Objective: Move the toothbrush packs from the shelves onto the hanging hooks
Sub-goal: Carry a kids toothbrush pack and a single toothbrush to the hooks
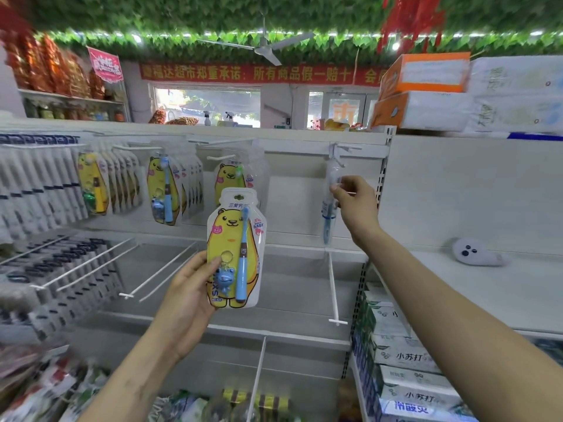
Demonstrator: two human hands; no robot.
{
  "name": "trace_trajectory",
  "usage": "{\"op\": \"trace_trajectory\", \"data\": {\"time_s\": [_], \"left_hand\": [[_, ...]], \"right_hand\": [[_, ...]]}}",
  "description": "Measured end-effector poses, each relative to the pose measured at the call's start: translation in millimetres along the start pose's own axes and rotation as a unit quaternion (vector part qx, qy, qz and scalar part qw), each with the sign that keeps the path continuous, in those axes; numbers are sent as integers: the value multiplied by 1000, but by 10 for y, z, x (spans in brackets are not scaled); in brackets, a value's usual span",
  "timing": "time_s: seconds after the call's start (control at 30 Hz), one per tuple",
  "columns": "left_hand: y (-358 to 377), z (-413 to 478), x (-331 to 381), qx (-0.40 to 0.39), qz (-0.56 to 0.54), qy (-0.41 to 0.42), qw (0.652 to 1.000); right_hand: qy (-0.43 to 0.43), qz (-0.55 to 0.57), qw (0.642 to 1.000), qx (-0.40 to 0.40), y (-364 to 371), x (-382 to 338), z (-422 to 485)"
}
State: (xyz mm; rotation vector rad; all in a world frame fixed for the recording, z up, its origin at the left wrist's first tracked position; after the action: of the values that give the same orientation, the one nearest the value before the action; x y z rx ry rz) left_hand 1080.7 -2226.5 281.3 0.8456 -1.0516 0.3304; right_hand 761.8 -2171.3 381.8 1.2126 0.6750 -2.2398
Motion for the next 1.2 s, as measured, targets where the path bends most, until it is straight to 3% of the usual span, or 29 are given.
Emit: {"op": "trace_trajectory", "data": {"time_s": [0.13, 0.33, 0.53, 0.67, 0.77, 1.2], "left_hand": [[-70, -67, 49, 1, -2, 3, 1000], [-238, -169, 193, 6, -5, 2, 1000], [-532, -230, 447, 10, 11, 2, 1000], [-803, -302, 655, 10, 15, 10, 1000], [-1051, -364, 811, 13, 13, 19, 1000], [-1759, -66, 1640, 15, 142, 60, 988]], "right_hand": [[9, -6, 1000, 19, 2, 11, -55], [-18, -109, 986, 124, 191, -149, -429], [-81, -20, 996, -32, 1051, -636, -1051], [-37, 77, 982, -166, 1657, -890, -1490], [-14, 107, 970, -219, 2035, -1008, -1712], [-30, 103, 980, -170, 2842, -1436, -1689]]}}
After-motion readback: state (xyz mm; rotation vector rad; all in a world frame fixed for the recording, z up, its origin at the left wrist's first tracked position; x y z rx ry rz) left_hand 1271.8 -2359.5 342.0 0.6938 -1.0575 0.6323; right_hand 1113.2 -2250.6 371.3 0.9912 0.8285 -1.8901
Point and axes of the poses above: each hand's wrist, its own z-axis towards the middle knuckle, its own y-axis out of the palm, x = y × z, the point moved 2 cm from there along z, towards the middle knuckle, and after that the axes turned 9 degrees about -x, right-handed, at the moved point
